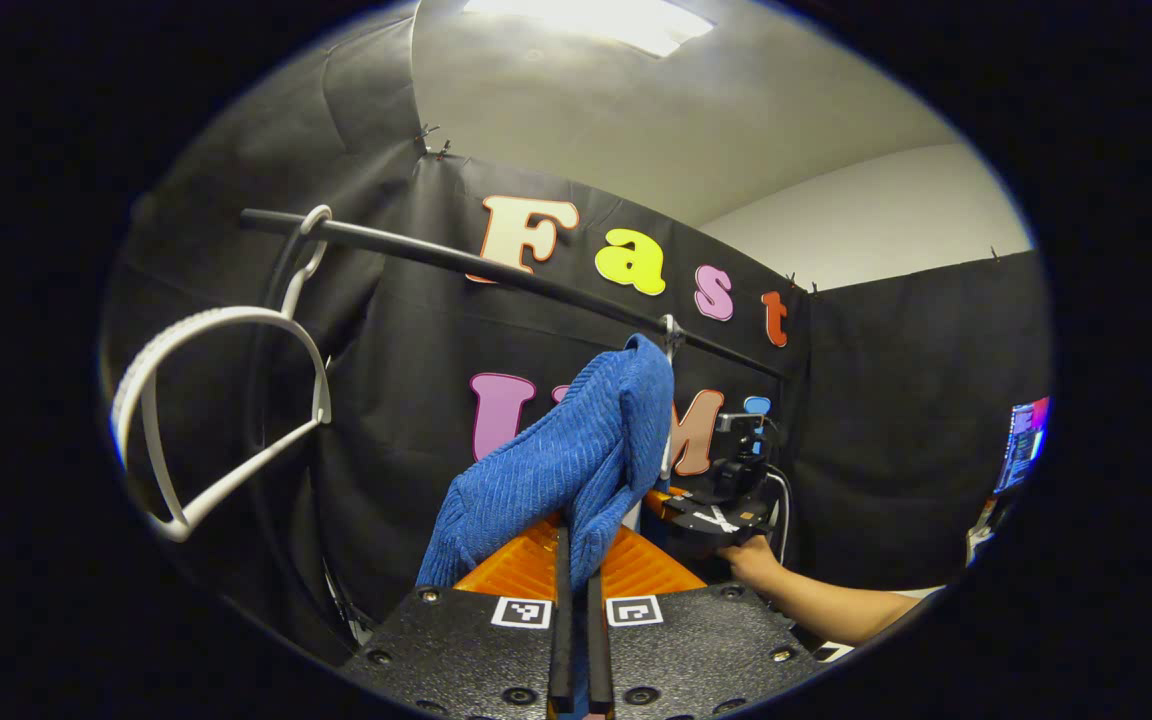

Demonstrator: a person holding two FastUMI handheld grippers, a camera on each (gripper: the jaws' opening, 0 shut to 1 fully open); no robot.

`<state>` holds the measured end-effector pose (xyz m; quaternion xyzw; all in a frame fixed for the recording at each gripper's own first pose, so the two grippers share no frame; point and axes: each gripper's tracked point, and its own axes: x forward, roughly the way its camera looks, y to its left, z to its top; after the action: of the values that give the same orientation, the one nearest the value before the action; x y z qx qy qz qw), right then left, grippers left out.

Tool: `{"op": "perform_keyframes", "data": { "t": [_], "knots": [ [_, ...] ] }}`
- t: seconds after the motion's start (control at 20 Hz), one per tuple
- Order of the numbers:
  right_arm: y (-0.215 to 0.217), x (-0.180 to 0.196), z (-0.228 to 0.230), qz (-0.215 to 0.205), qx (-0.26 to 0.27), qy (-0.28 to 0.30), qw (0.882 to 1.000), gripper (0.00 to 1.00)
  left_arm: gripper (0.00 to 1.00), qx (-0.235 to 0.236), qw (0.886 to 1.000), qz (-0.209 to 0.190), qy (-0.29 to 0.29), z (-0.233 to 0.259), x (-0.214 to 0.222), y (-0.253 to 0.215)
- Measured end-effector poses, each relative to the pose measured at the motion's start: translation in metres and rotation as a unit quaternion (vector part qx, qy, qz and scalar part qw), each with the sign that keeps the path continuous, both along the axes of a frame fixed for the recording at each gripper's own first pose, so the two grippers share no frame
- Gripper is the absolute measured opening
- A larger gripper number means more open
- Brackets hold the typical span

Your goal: Grasp the clothes on the hanger with both hands and then place them into the laundry hamper below.

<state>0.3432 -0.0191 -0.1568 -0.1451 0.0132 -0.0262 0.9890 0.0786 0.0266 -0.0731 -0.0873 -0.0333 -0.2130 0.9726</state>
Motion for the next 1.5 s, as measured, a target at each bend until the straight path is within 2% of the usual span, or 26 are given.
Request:
{"op": "perform_keyframes", "data": {
  "t": [0.1, 0.2, 0.3, 0.45, 0.7, 0.8, 1.05, 1.15, 1.25, 1.3, 1.4, 1.5],
  "knots": [
    [-0.007, 0.0, -0.013, -0.006, 0.006, 0.02, 1.0, 0.0, 0.07, 0.037, 0.999, 0.022, -0.004, -0.003, 0.0, 0.003],
    [-0.012, 0.0, -0.014, -0.011, 0.015, 0.019, 1.0, 0.0, 0.06, 0.072, 0.996, 0.039, -0.027, 0.018, -0.014, 0.002],
    [-0.009, 0.0, -0.011, -0.001, 0.041, 0.012, 0.999, 0.0, 0.05, 0.086, 0.993, 0.054, -0.06, 0.035, -0.019, 0.009],
    [0.002, -0.003, -0.009, 0.012, 0.053, 0.01, 0.998, 0.0, 0.03, 0.048, 0.997, 0.028, -0.05, 0.033, -0.02, 0.01],
    [0.007, -0.01, -0.07, 0.012, 0.032, 0.059, 0.998, 0.01, 0.06, -0.022, 0.999, -0.025, 0.016, -0.026, -0.014, -0.003],
    [0.001, -0.019, -0.092, 0.007, 0.034, 0.071, 0.997, 0.01, 0.06, -0.018, 0.999, -0.038, 0.022, -0.052, -0.014, -0.018],
    [-0.02, -0.051, -0.107, -0.011, 0.064, 0.066, 0.996, 0.0, 0.06, 0.031, 0.999, 0.008, -0.023, -0.085, -0.021, -0.02],
    [-0.027, -0.065, -0.096, -0.019, 0.059, 0.047, 0.997, 0.01, 0.06, 0.048, 0.998, 0.046, -0.021, -0.103, -0.025, -0.004],
    [-0.026, -0.081, -0.086, -0.022, 0.053, 0.027, 0.998, 0.0, 0.03, 0.058, 0.993, 0.098, -0.043, -0.098, -0.02, 0.019],
    [-0.024, -0.086, -0.081, -0.02, 0.049, 0.018, 0.998, 0.0, 0.03, 0.049, 0.993, 0.102, -0.044, -0.094, -0.02, 0.018],
    [-0.01, -0.097, -0.061, -0.007, 0.058, -0.004, 0.998, 0.0, 0.0, 0.01, 0.998, 0.054, -0.03, -0.091, -0.028, -0.014],
    [0.004, -0.107, -0.041, 0.005, 0.072, -0.024, 0.997, 0.01, 0.01, 0.01, 0.999, 0.028, -0.032, -0.092, -0.04, -0.035]
  ]
}}
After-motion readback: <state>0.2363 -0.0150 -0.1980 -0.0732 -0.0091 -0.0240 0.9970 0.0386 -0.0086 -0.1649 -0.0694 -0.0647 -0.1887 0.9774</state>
